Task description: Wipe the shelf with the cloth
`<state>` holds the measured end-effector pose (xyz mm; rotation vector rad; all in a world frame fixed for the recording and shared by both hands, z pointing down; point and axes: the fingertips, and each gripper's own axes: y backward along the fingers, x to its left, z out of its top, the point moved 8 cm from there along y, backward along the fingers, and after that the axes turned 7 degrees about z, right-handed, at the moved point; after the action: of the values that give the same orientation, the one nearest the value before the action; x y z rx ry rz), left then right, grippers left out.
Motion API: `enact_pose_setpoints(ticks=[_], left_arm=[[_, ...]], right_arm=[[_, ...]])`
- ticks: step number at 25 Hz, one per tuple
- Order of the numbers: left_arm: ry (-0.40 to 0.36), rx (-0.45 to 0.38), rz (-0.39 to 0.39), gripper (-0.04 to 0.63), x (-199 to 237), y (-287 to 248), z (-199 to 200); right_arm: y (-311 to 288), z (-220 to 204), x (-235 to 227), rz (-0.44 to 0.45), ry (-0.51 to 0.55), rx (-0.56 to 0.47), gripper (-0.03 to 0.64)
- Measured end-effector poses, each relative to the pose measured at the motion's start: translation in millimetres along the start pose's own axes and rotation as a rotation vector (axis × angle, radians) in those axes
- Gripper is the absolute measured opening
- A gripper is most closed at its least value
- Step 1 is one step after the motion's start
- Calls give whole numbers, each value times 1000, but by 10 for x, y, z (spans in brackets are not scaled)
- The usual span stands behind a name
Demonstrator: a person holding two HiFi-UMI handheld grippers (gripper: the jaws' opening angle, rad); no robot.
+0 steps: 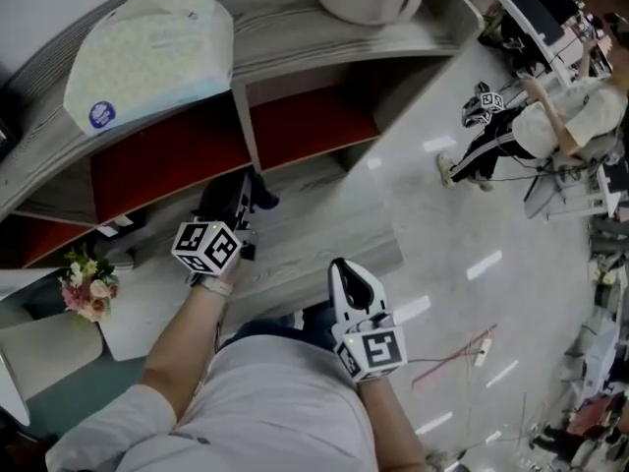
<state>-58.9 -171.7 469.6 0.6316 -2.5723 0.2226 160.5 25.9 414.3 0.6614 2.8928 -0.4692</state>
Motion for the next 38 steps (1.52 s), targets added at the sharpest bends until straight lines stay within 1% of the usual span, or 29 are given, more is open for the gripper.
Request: enact_pose_setpoints(ticks=[5, 9, 12, 18, 22, 27, 31, 35, 38], left_arm=[[7, 47, 60, 74, 153, -83, -214], [19, 100, 116, 74, 310, -144, -461], [11, 141, 147, 74, 433, -191, -649], [-24, 258, 205, 74, 698, -316, -1055], [-34, 345, 252, 74, 873, -379, -1306], [-110, 422, 261, 74, 995, -439, -1516], [-211, 456, 250, 74, 1059, -497, -1579], [-335, 489, 227, 74, 1117, -580, -1578], [-378, 517, 217, 74, 1170, -627, -1552]], right_arm=[[26, -16, -68, -4, -10, 12, 25], [62, 3, -122, -14, -8, 27, 25], [82, -19, -143, -15, -6, 40, 25], [121, -65, -158, -15, 11, 80, 25], [111, -69, -189, -26, 1, 92, 25], [32, -36, -205, -25, -9, 93, 25], [-55, 8, -152, -8, 5, 95, 25], [-92, 8, -103, 0, 14, 101, 25], [-100, -5, -100, -7, 13, 108, 25]])
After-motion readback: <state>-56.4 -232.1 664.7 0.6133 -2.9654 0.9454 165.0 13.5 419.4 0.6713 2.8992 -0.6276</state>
